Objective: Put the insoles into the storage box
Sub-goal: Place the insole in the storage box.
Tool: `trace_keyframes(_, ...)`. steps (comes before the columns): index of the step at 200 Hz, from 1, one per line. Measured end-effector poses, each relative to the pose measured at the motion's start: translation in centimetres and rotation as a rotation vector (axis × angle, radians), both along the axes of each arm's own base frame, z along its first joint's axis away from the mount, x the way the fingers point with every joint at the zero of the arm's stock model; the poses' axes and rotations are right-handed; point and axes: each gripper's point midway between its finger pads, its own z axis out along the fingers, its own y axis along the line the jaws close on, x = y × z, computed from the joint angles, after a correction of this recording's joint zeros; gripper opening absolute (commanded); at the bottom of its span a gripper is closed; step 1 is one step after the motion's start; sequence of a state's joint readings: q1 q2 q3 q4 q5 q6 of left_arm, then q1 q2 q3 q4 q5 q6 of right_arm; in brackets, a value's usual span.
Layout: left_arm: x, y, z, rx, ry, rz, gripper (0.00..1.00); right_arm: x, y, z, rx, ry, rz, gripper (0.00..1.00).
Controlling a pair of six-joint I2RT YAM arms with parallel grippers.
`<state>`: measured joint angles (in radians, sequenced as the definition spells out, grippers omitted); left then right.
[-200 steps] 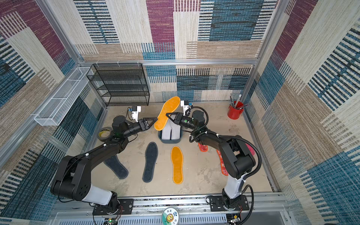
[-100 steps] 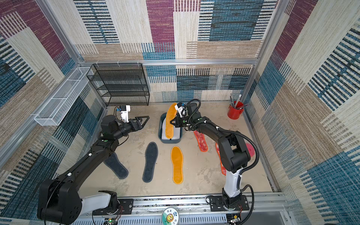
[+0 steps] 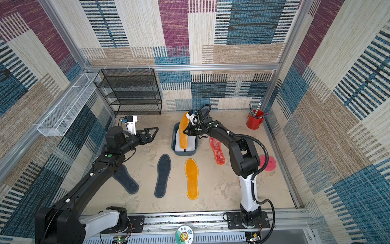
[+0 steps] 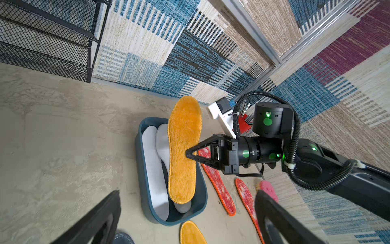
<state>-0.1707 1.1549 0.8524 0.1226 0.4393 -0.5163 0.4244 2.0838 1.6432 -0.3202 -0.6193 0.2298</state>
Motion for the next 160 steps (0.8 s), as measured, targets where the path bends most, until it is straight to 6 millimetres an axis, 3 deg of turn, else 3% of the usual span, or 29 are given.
trace_keyframes(30, -0.2, 0.3, -0.1, 0.007, -0.001, 0.017, 1.00, 0.6, 0.3, -1.1, -0.007, 0.016, 0.004, 0.00)
trace_keyframes(105, -0.2, 0.4, -0.6, 0.010, 0.009, 0.021, 1.00, -0.3, 0.7, -4.2, -0.012, 0.101, 0.038, 0.00)
trace_keyframes(160, -0.2, 0.4, -1.0, 0.011, 0.019, 0.020, 1.00, -0.3, 1.1, -5.2, -0.010, 0.121, 0.051, 0.00)
